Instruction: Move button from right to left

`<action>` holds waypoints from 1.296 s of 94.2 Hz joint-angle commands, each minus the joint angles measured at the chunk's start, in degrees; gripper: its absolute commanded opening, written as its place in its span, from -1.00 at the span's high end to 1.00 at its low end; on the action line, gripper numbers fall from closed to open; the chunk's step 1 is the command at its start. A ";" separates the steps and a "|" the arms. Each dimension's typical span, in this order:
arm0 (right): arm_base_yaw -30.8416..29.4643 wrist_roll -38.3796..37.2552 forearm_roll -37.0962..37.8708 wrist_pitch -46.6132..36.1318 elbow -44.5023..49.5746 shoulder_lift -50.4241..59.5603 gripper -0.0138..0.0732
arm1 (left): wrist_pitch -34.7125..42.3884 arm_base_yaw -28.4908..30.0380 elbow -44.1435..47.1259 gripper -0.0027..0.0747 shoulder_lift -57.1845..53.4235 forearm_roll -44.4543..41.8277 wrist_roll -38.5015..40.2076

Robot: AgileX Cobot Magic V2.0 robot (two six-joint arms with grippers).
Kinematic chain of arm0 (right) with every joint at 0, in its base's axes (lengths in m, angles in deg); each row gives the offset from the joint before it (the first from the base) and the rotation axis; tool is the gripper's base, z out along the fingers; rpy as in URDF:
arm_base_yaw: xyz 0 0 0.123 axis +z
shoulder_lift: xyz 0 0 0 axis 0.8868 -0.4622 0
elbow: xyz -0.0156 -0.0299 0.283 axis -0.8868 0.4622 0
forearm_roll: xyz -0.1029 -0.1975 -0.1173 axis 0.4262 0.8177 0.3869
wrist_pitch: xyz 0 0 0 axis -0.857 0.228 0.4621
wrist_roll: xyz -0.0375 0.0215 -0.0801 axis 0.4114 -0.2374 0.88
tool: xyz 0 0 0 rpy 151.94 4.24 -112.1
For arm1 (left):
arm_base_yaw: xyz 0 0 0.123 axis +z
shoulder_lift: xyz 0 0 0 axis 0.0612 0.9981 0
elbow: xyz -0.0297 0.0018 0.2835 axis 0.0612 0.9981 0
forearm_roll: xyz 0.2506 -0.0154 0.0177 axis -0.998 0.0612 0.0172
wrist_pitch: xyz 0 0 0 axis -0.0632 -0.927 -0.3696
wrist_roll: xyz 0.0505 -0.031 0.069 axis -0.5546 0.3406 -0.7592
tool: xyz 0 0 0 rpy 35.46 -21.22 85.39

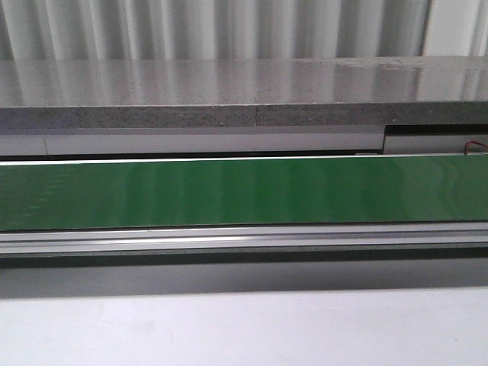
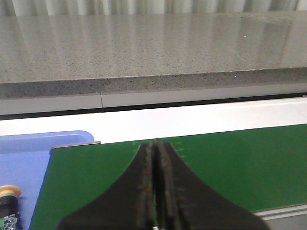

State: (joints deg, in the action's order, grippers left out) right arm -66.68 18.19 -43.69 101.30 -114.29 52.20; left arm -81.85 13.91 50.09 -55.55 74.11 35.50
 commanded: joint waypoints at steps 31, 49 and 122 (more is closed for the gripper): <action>0.08 0.36 0.09 -3.75 -1.55 -0.24 0.84 | 4.65 -1.94 -1.40 0.98 0.32 2.34 0.54; 0.08 0.36 0.09 -3.75 -1.55 -0.24 0.84 | 8.59 -5.06 -1.40 0.98 0.32 0.42 0.66; 0.08 0.36 0.09 -3.75 -1.55 -0.24 0.84 | 27.83 -14.95 16.59 0.98 -14.91 -51.08 51.57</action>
State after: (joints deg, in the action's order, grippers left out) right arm -66.68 18.19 -43.69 101.33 -114.29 52.20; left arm -59.44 -0.66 66.41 -68.32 23.41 86.38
